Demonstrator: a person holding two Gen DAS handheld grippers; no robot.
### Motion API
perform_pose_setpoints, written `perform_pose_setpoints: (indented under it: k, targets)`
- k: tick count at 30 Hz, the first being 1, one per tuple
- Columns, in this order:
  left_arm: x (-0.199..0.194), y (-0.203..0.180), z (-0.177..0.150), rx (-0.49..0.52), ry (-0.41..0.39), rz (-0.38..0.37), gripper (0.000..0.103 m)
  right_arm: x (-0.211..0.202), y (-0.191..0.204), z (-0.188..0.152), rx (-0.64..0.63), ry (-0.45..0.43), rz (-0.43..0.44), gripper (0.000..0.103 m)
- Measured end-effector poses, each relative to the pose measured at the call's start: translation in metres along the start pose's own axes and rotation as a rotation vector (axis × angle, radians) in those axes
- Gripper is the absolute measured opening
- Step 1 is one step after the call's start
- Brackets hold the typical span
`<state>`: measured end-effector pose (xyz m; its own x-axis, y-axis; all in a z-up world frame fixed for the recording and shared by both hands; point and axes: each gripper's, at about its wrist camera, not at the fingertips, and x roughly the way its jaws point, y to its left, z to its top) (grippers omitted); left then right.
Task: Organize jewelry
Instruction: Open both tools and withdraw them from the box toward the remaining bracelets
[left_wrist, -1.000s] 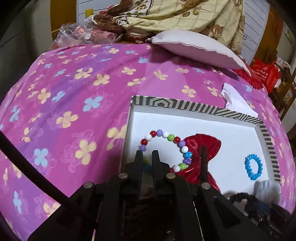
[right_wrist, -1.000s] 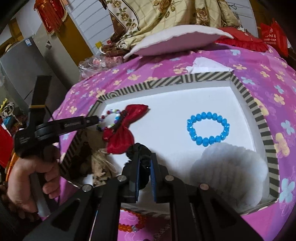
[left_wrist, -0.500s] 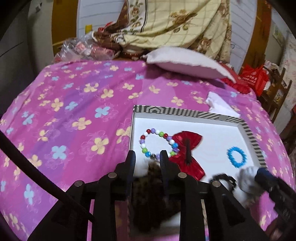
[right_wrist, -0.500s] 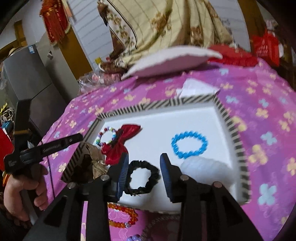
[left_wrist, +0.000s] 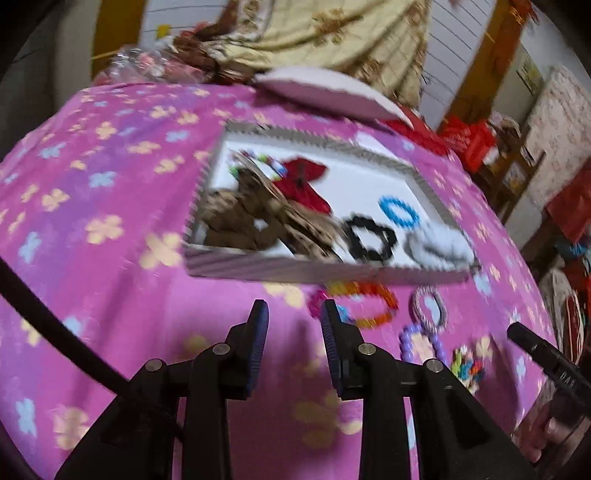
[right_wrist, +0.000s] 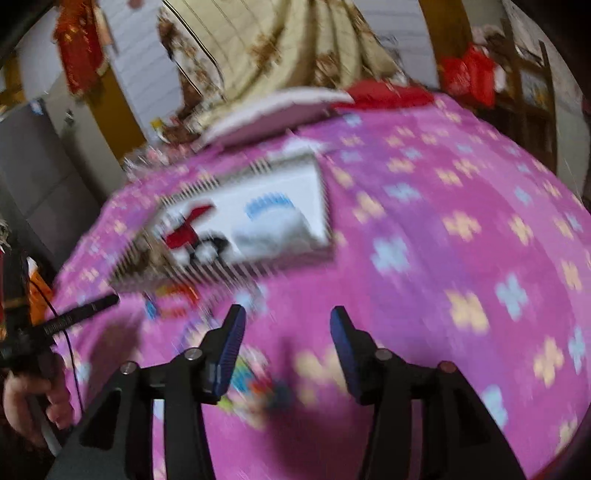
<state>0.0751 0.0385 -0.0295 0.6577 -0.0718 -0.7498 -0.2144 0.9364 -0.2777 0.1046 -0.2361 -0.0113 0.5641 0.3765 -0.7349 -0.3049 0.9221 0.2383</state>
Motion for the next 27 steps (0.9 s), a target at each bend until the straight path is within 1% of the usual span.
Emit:
perform_pose_setpoints:
  k: [2,5,8,9,13,17,19,20,22,23,25,27]
  targets:
    - [0.009,-0.006,0.0,0.012,0.015,-0.016,0.016,0.001,-0.008,-0.008,-0.013,0.026,-0.028,0.052]
    - [0.026,-0.007,0.001,-0.008,0.044,-0.005,0.016,0.008,-0.015,-0.011,-0.018,0.053,-0.051,0.052]
    - [0.032,-0.007,0.002,-0.013,0.041,-0.003,0.016,0.019,-0.018,-0.012,0.019,0.085,-0.035,0.052]
    - [0.033,-0.009,0.003,-0.009,0.039,-0.003,0.016,0.02,-0.017,-0.012,0.023,0.079,-0.034,0.054]
    - [0.034,-0.013,0.003,0.0,0.037,-0.017,0.016,0.026,-0.008,-0.011,0.009,0.076,-0.041,0.054]
    - [0.031,-0.015,0.004,0.002,0.023,-0.045,0.016,0.024,-0.006,-0.011,0.021,0.068,-0.021,0.054]
    - [0.035,-0.016,0.005,0.004,0.033,-0.048,0.016,0.017,0.001,-0.01,-0.008,0.038,0.02,0.054]
    - [0.038,-0.017,0.004,0.007,0.039,-0.037,0.016,0.015,0.007,-0.011,-0.036,0.03,0.046,0.054]
    - [0.04,-0.021,0.004,0.025,0.032,-0.022,0.016,0.016,0.02,-0.013,-0.095,0.043,0.107,0.054]
    - [0.041,-0.023,0.004,0.039,0.029,-0.013,0.016,0.018,0.027,-0.016,-0.132,0.058,0.115,0.054]
    - [0.041,-0.027,0.003,0.069,0.022,0.009,0.017,0.03,0.042,-0.023,-0.22,0.119,0.085,0.054]
    - [0.041,-0.031,0.002,0.101,0.019,0.034,0.017,0.033,0.053,-0.027,-0.295,0.117,0.033,0.054]
